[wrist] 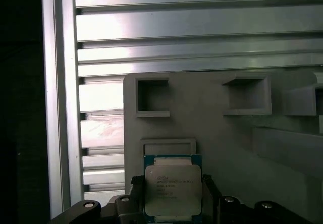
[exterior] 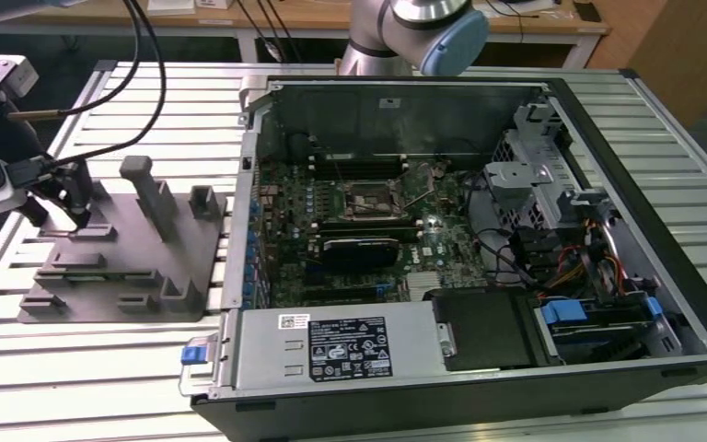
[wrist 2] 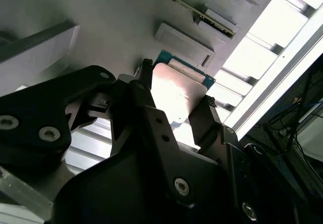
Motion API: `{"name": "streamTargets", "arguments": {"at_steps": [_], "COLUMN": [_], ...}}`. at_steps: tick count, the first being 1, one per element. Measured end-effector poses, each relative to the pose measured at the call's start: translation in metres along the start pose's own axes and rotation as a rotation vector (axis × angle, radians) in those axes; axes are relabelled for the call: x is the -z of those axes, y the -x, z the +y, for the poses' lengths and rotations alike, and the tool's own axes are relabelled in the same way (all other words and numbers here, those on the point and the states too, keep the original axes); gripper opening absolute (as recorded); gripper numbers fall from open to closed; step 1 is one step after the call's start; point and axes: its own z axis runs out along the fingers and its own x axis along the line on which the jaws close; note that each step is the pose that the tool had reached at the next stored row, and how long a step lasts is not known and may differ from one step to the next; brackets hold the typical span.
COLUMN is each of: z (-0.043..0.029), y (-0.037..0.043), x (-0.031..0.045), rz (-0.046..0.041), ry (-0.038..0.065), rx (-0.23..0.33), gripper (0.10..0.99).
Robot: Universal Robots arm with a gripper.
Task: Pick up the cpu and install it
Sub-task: 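Pick up the cpu and move it towards the insertion slot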
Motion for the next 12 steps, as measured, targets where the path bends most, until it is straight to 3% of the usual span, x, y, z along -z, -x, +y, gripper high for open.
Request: {"name": "streamTargets", "arguments": {"at_steps": [12], "z": [0.0006], "y": [0.0004], "x": [0.0135], "rz": [-0.0001], "ry": [0.000], "rx": [0.000], "gripper": [0.541]}}
